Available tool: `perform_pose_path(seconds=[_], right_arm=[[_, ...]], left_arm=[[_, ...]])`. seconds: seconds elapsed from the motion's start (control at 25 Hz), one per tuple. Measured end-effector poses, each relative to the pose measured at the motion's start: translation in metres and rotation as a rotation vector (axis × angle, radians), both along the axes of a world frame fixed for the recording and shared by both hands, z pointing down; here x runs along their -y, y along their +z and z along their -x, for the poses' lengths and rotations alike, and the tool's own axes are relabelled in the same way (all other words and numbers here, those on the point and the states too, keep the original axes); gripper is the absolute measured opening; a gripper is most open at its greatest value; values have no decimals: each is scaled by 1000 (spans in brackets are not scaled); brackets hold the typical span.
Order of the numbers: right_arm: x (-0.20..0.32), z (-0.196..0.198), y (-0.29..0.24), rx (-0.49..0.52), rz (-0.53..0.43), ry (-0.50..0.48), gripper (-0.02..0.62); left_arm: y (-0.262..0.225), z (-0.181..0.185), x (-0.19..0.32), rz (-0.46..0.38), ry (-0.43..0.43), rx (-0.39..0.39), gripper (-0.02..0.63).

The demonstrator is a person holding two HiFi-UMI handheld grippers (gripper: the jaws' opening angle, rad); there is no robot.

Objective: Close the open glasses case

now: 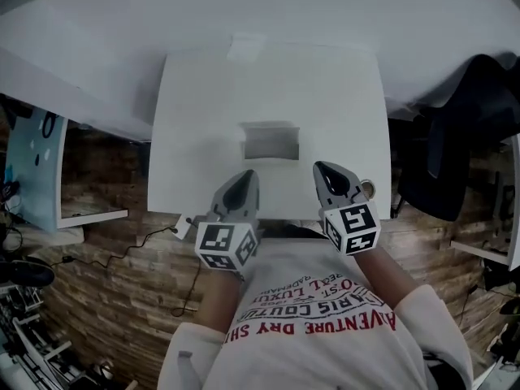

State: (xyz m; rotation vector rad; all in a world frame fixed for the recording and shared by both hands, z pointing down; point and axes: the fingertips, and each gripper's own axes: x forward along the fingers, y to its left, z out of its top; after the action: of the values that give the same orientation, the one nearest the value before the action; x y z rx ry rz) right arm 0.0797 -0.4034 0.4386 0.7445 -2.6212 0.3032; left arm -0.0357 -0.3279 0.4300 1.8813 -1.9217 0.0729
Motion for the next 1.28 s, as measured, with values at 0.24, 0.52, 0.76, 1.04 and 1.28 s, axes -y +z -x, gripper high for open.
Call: perform_pose_path(seconds=[0.24,0.52,0.76,1.04,1.28], right_arm=[[12,8,31,-52,48,-79,12],[24,28,53,-78,66,-131,12],[42,44,66,-102,69,-136,12],[59,65,81,-135,110,-128,12],[73,85,88,-152,107,-137,12]], left_arm=[[47,-7,3,107,-54,-11,-3],[104,9,8,211,-112,-75,-3],[127,30,21,249,-132,-78,-3],[158,41,34,331,-108,-107,-3],[167,41,34,341,-98,-159,-3]])
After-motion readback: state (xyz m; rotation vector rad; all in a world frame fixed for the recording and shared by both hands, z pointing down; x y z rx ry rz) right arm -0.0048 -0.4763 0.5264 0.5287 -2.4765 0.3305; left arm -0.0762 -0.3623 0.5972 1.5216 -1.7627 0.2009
